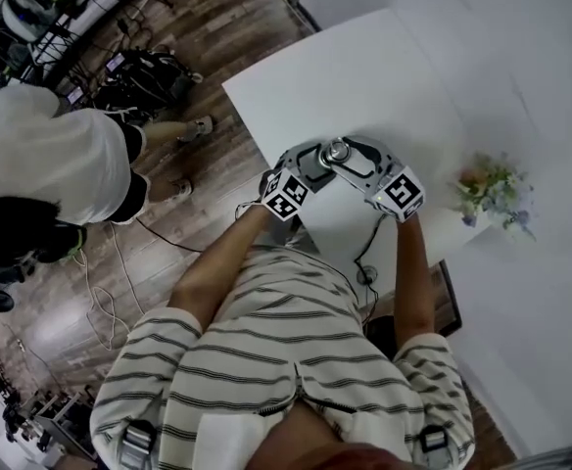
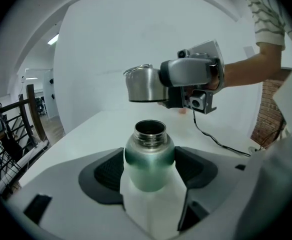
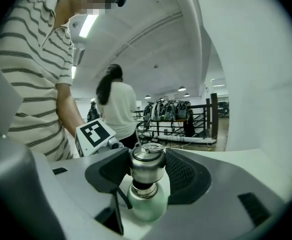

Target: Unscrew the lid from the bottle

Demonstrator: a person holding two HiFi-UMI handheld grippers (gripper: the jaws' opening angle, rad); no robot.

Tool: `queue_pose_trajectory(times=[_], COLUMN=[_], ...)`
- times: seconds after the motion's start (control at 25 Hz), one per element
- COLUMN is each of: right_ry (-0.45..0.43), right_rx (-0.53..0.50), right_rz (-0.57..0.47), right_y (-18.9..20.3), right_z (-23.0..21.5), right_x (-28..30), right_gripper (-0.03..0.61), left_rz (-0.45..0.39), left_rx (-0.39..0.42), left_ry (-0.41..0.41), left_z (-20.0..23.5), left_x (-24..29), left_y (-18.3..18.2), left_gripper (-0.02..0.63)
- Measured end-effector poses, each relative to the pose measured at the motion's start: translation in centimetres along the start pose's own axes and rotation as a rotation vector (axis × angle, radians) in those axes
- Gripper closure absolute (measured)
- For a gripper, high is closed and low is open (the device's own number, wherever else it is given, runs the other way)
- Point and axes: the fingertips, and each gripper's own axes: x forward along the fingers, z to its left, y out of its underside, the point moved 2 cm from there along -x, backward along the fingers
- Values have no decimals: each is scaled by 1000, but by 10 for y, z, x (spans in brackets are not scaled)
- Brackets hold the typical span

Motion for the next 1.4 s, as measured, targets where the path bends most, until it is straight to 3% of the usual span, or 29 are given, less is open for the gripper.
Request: queue_pose_trajectory(times=[0.4,0.76,0.88,1.08,1.28,1.4], right_ry=[304,528,582,657,683,692], right_rx=[62,99,96,115,115,117], right_rz=[-54,-122,-137,-177,-201,-211], right_y=[-21,-53,-68,-93,-112,-120], right_z=[4,17,22,29,38,42], right_x=[-16,-35,-42,-55,-63,-67], right_gripper=[337,337,336,337,337,337], left_rz=[-52,-166,-192,-244,-311,-345], left_rx=[-27,-109,-113,-187,-270,-272], left_ry=[-21,-119,-169,-245,-282,-306], left_z=[1,8,10,17,19,16], left_x=[-28,-70,-86,-116,-141,-156], left_y=[-9,-53,-71,-99,-124,-141], left_gripper=[303,447,510,608,615,615])
